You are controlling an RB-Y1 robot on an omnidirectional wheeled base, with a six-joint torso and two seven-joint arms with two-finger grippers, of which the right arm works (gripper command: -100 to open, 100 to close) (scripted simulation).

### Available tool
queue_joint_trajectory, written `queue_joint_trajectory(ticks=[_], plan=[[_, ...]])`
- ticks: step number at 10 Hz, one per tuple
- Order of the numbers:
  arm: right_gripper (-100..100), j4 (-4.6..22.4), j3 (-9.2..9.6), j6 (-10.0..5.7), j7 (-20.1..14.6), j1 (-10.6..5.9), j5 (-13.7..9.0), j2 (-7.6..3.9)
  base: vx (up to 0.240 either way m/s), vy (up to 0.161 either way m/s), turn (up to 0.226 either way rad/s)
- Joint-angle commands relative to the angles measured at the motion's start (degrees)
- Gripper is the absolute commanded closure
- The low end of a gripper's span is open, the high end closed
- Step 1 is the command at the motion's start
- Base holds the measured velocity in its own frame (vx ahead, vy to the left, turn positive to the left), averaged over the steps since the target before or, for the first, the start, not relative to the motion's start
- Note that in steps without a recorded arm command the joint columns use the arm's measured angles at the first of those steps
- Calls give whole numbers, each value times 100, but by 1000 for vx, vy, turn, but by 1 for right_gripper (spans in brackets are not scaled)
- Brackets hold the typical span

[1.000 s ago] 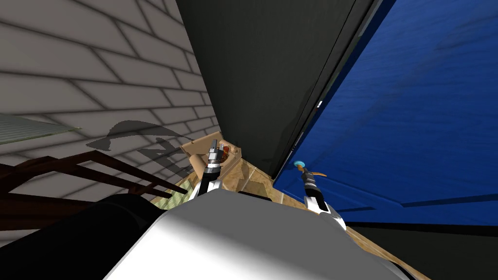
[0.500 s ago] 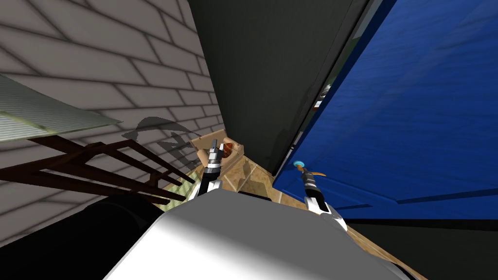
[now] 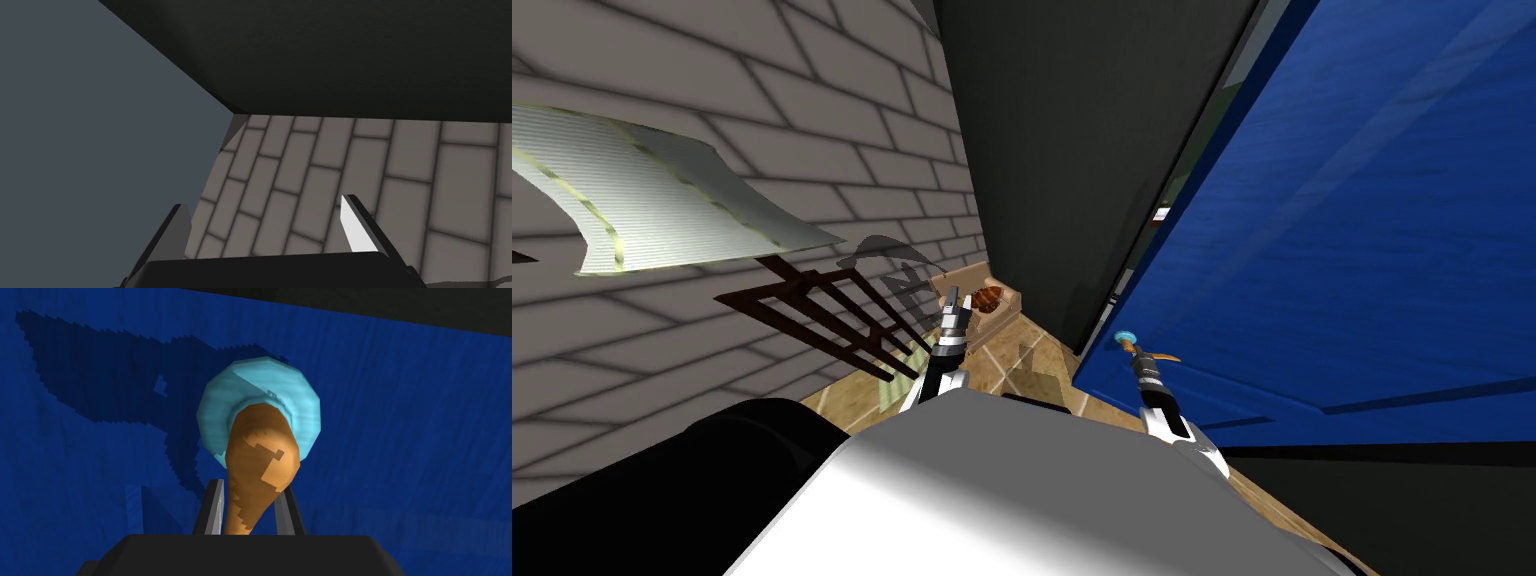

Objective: Pull the door open

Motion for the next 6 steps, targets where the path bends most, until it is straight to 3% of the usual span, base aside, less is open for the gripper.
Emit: queue_joint_trajectory(ticks=[1,2,6], plan=[[100,8,-11,-45,-62,-8,80,-16,-264,-47,113],[100,-2,-3,-15,-39,-3,50,-6,-117,-19,28],[100,-111,290,-206,-340,156,198,-155,-210,-58,87]])
